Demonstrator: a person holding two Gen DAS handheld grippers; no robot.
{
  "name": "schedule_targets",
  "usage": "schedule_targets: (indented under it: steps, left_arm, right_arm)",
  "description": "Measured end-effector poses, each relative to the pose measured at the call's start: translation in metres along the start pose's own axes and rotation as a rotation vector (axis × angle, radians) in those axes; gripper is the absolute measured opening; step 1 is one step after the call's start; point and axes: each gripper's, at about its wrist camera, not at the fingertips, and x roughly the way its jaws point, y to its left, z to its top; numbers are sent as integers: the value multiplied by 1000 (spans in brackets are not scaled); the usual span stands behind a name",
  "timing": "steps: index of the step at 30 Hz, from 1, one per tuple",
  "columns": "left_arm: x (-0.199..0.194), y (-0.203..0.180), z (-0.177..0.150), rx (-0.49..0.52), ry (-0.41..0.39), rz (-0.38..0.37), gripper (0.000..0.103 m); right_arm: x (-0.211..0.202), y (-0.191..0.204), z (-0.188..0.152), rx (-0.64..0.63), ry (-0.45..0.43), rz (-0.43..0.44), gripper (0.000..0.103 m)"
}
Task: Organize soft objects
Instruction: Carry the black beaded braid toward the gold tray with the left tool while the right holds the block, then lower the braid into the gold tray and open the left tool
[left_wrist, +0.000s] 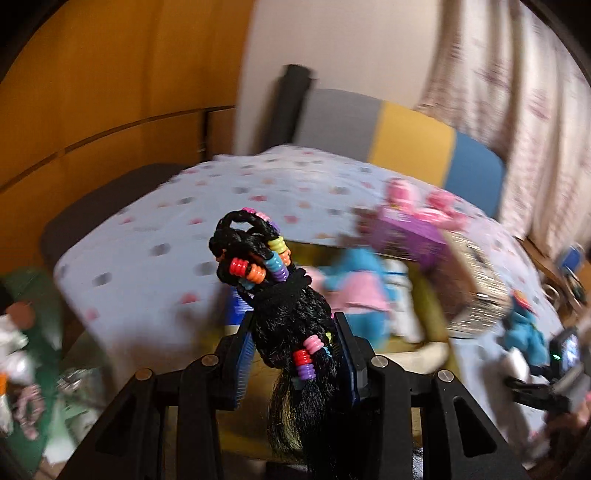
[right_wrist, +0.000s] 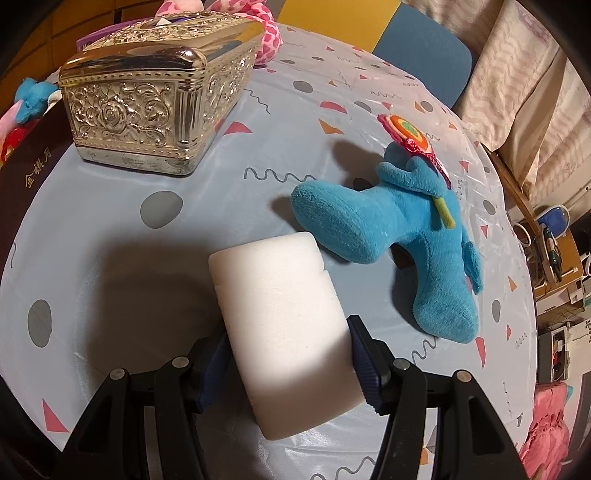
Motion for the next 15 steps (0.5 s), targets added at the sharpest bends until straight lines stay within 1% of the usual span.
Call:
schedule_targets:
  steps: [2, 5, 8, 11, 12, 14, 15]
  left_arm:
    - [3, 25, -3, -54, 19, 29, 40]
    - [10, 41, -7, -97, 27, 48, 40]
    - [23, 38, -9, -118, 38, 4, 40]
    - [44, 22, -9, -87, 72, -18, 42]
    - [49, 17, -9, -71, 76, -21, 46]
    - [64, 7, -11, -27, 104, -1, 48]
    - [66, 5, -12, -22, 110, 6, 48]
  right_arm:
    - [0, 1, 0, -3, -1, -4, 61]
    - [-1, 2, -1, -9, -4, -9, 61]
    - [-1, 2, -2, -7, -3, -9, 61]
    - [-1, 2, -2, -2, -2, -6, 61]
    - [-1, 1, -2, 0, -1, -4, 61]
    - [-1, 1, -2, 3, 0, -2, 61]
    - [0, 0, -1, 5, 1, 0, 61]
